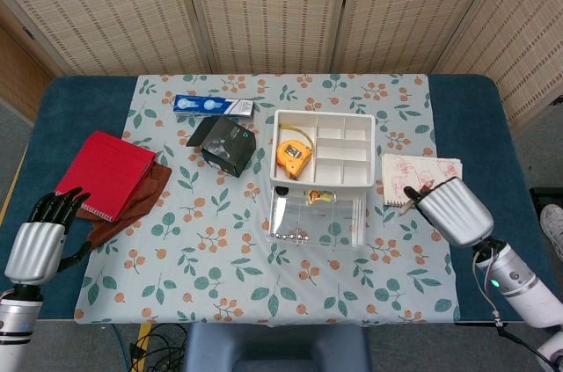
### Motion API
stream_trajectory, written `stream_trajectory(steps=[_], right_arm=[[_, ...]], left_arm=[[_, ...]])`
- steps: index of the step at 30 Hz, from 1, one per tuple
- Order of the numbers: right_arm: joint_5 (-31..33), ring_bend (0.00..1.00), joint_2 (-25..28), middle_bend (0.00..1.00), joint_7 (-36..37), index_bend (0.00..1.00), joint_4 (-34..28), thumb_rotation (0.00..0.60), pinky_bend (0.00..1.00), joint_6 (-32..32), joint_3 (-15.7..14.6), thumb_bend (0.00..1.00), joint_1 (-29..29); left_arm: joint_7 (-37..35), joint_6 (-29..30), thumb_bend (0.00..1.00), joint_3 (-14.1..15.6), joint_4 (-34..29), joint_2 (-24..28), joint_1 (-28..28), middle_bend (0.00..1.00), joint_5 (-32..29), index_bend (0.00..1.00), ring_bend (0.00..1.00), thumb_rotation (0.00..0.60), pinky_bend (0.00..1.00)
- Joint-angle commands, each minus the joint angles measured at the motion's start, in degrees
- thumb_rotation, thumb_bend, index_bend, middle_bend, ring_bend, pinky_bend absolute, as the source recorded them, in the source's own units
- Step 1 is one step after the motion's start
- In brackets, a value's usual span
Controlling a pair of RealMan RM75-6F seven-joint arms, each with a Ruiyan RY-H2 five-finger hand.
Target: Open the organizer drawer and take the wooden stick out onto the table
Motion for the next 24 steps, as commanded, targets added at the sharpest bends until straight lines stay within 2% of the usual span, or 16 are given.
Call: stream_trajectory(steps=[1, 8, 14, 16, 19, 21, 24], right_arm=[[0.8, 1.0, -3.9, 0.86, 3.7, 0.55, 5.1, 0.6, 1.0, -1.7, -2.2, 0.51, -2.4], [-0.2, 1.0, -11.0, 0.86, 8.0, 0.55, 11.5, 0.6, 1.0, -4.7, -2.8, 0.51, -2.9], [-0.6, 0.99, -15.3, 0.83, 9.8, 0.53, 14.3, 0.6, 1.0, -7.2, -2.6, 0.51, -2.4], [-0.7, 0.98, -16.1, 0.82, 9.9, 0.49, 14.7, 0.6, 1.0, -8.1, -2.6, 0.51, -2.2], [-0.4, 0.95, -16.8, 0.78, 9.2, 0.38, 14.7, 0.6, 1.0, -9.7, -2.6, 0.5, -1.9], [0.1, 0.92, -17.1, 0.73, 8.7, 0.3, 14.4, 0.6, 1.0, -10.6, -2.4, 0.5, -1.9], [1.0, 0.86, -17.3, 0.67, 8.4, 0.24, 14.3, 0.6, 1.0, -11.0, -2.1, 0.49, -2.3]], left_arm=[[0.1, 0.1, 0.25, 0.0, -0.1, -0.1, -0.1, 0.13, 0.1, 0.14, 0.15, 0.6, 0.11], [0.4, 0.3, 0.25, 0.1, -0.5, 0.2, 0.0, 0.13, 0.2, 0.14, 0.15, 0.6, 0.11], [0.6, 0.3, 0.25, 0.3, -0.6, 0.4, 0.1, 0.13, 0.0, 0.14, 0.15, 0.6, 0.11], [0.5, 0.3, 0.25, 0.4, -0.6, 0.4, 0.2, 0.13, 0.0, 0.14, 0.15, 0.6, 0.11], [0.4, 0.2, 0.25, 0.4, -0.5, 0.4, 0.2, 0.13, 0.0, 0.14, 0.15, 0.6, 0.11], [0.5, 0.2, 0.25, 0.5, -0.5, 0.4, 0.2, 0.13, 0.0, 0.14, 0.15, 0.6, 0.11], [0.5, 0.3, 0.25, 0.5, -0.5, 0.3, 0.2, 0.13, 0.1, 0.14, 0.15, 0.6, 0.11]])
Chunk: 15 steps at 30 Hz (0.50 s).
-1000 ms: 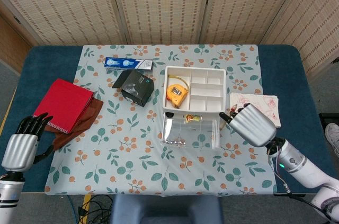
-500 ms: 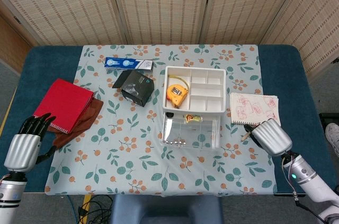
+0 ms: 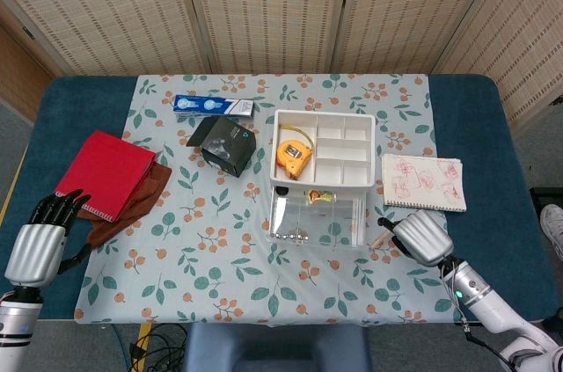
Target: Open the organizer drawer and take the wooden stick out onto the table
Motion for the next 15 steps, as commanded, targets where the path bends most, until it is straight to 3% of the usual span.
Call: stream_trajectory(steps=[1, 7, 13, 15], right_arm=[[1.0, 0.84, -0.1, 0.65, -0.3, 0.23, -0.2, 0.6, 1.0, -0.3, 0.3, 0.49, -0.5], [3.1, 0.7, 1.7, 0.53, -0.3, 0.2, -2.2, 0.6, 0.92, 4.6, 1.4, 0.48, -4.3], [7.3, 0.55, 6.6, 0.46, -0.3, 0.2, -7.5, 0.6, 0.71, 13.4, 3.6, 0.48, -10.7], [9.3, 0.44, 8.5, 0.41, 0.0, 0.2, -9.8, 0.6, 0.59, 15.2, 4.0, 0.48, -12.9]], left_arm=[[0.0, 0.1, 0.25, 0.0, 0.0, -0.1, 0.0, 0.13, 0.0, 0.14, 0.15, 0.6, 0.11], [-0.2, -0.1, 0.25, -0.1, 0.4, -0.2, -0.1, 0.13, -0.3, 0.14, 0.15, 0.6, 0.11], [-0.6, -0.6, 0.25, -0.3, 0.9, -0.7, -0.5, 0.13, -0.5, 0.14, 0.15, 0.6, 0.11], [-0.7, -0.7, 0.25, -0.3, 0.9, -1.0, -0.5, 0.13, -0.5, 0.14, 0.15, 0.6, 0.11]])
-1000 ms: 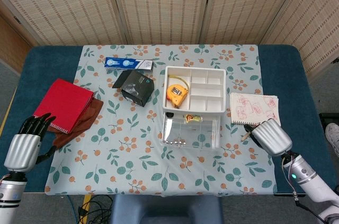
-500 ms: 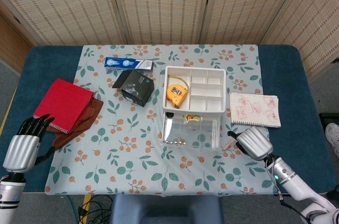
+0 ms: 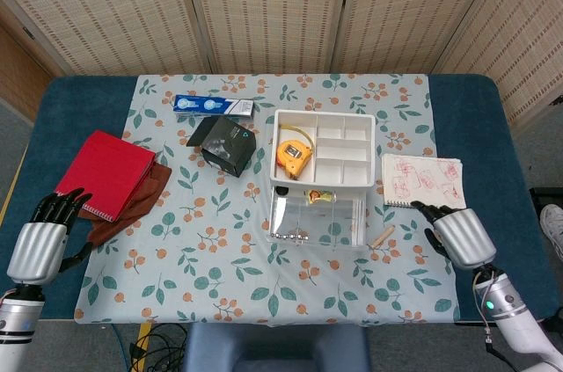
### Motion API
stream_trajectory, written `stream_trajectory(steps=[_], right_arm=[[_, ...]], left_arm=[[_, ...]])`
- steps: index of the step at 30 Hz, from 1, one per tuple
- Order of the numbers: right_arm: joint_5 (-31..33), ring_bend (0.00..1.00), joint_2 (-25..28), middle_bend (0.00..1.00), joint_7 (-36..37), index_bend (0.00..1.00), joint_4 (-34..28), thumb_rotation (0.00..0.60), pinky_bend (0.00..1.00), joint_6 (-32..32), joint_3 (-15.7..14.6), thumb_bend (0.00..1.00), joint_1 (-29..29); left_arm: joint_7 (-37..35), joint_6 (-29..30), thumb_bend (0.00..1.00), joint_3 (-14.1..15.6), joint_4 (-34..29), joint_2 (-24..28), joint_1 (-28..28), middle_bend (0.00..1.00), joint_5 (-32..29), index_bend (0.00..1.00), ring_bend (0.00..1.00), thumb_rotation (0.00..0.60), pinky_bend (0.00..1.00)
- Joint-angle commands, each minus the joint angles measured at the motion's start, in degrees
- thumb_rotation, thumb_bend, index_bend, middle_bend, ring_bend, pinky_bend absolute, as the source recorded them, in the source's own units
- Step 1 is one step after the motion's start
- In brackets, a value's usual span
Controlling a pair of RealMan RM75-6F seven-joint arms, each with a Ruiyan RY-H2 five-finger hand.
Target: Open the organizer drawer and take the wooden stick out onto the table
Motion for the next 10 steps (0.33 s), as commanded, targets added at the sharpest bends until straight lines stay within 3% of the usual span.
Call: stream_trajectory(steps=[1, 4, 10], right_arm=[[4.1, 0.39, 4.1, 0.37, 0.5, 0.2, -4.9, 0.6, 0.51, 3.6, 1.3, 0.48, -4.4], [6.7, 0.21, 7.2, 0.25, 0.9, 0.2, -8.9, 0.6, 0.3, 4.6, 1.6, 0.48, -6.7], [8.8, 0.18, 9.6, 0.23, 3.4, 0.2, -11.7, 0.6, 0.27, 7.3, 2.6, 0.47, -10.1]], left_arm=[[-0.3, -0.1, 0.25, 0.0, -0.1, -0.3, -0.1, 0.13, -0.1, 0.14, 0.15, 0.6, 0.11], [0.1, -0.1, 0.25, 0.0, -0.4, -0.5, -0.1, 0.13, -0.1, 0.14, 0.15, 0.6, 0.11], [1.4, 0.4, 0.25, 0.0, -1.0, -0.6, -0.1, 0.13, 0.2, 0.14, 0.15, 0.6, 0.11]])
